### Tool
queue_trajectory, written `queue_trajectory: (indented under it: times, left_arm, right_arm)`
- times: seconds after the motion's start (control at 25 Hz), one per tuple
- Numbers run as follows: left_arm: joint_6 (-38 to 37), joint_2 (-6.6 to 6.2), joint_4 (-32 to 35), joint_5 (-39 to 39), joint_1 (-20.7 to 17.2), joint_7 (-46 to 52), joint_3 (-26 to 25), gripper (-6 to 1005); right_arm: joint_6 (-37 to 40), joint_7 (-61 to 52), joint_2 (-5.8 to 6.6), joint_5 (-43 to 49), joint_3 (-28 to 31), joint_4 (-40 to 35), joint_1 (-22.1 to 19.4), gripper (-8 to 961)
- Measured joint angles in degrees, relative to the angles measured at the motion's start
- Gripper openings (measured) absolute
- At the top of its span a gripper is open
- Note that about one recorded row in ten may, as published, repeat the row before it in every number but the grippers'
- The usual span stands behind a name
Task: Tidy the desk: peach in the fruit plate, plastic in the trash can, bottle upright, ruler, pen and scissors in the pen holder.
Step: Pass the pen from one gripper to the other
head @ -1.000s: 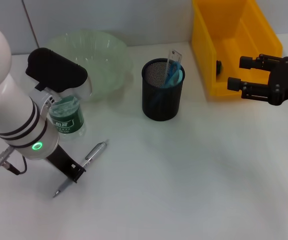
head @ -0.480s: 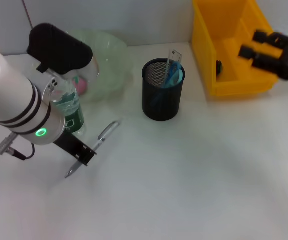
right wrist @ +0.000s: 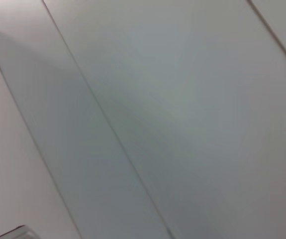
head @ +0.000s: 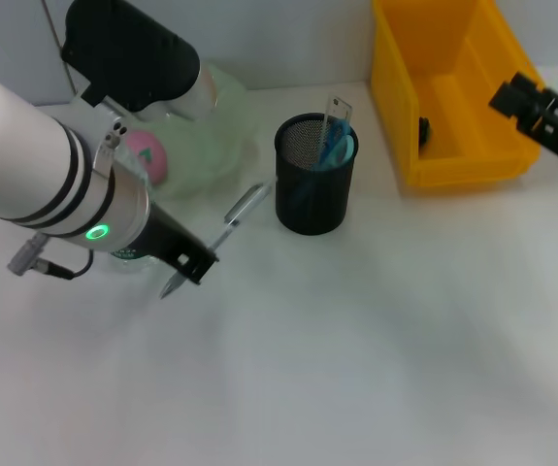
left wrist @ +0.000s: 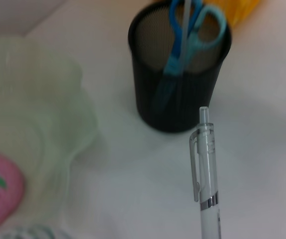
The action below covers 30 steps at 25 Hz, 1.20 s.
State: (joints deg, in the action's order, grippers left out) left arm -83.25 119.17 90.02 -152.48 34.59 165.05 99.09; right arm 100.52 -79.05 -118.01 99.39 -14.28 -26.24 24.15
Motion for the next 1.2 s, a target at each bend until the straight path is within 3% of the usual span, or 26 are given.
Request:
queue_trajectory:
  times: [0.24, 0.48, 0.72, 1.2]
  left_arm:
    - [4.10, -0.23, 4.14, 0.05, -2.85, -0.12, 1.82, 119]
    - [6.34, -0.26, 7.40, 0.01, -4.41, -0.32, 4.54, 119]
    - [12.26, -0.34, 10.09, -0.37, -7.11, -0.79, 8.83, 119]
    - [18.00, -0.32, 11.75, -0.50, -10.62, -2.80, 11.66, 119]
  right_arm:
    - [2.04, 3.10, -0.90, 0.61, -1.23, 4.75, -1.60, 725]
    - [1.61, 8.82, -1.03, 0.88, -3.61, 11.42, -1.80, 726]
    - [1.51, 13.65, -1.19, 0.90, -3.65, 15.63, -2.08, 726]
    - [-3.65, 21.70, -1.44, 0.17, -0.86, 21.32, -1.91, 726]
